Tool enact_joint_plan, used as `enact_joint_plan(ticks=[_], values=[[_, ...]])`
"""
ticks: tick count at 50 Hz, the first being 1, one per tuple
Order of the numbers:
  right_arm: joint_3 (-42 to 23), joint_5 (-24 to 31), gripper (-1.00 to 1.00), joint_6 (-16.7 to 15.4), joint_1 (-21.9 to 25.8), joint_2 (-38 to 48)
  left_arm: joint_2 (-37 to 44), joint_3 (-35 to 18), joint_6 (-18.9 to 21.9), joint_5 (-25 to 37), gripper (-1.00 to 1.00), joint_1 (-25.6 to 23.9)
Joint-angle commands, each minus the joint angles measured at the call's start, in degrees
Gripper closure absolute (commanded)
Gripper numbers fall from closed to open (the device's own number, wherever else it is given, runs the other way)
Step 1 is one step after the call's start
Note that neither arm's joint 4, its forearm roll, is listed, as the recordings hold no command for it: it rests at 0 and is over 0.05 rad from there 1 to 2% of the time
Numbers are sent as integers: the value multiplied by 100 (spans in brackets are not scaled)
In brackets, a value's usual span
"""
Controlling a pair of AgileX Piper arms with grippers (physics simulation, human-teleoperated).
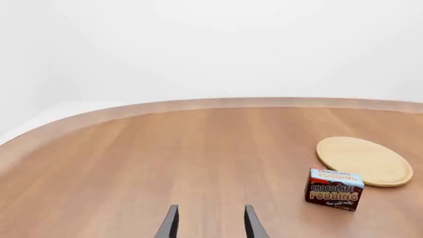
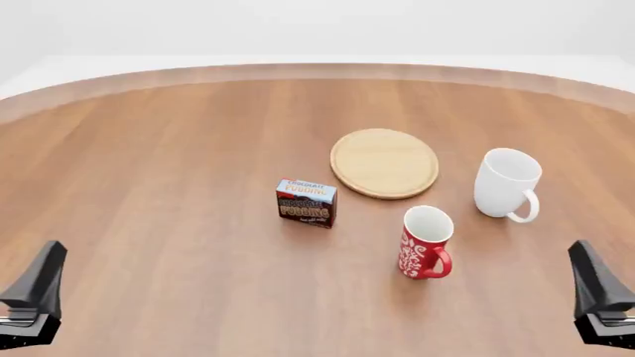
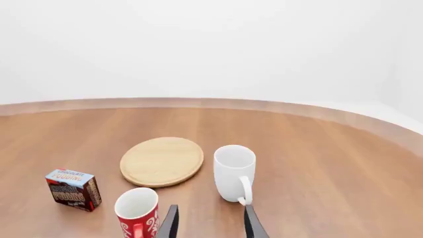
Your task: Put the chocolate pudding to the left of the plate.
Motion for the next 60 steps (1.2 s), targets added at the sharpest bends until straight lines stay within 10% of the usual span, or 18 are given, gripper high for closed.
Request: enact_joint_plan(ticks=[1,22,24,37,47,60], values=[[-19,-17,-100,36,4,23,0,0,0,0,-100,0],[-846,533,-100,395,-105,13,0,0,0,0,-100,0],[-1018,629,-100,-65,7,22,0,0,0,0,-100,0],[-2590,502,-100,-231,291,1655,0,0,0,0,-100,0],[-3989,1140,-100,-1184,966,2903,0,0,0,0,-100,0],[-5662,2230,-100,-1669,1511,4433,0,0,0,0,-100,0]])
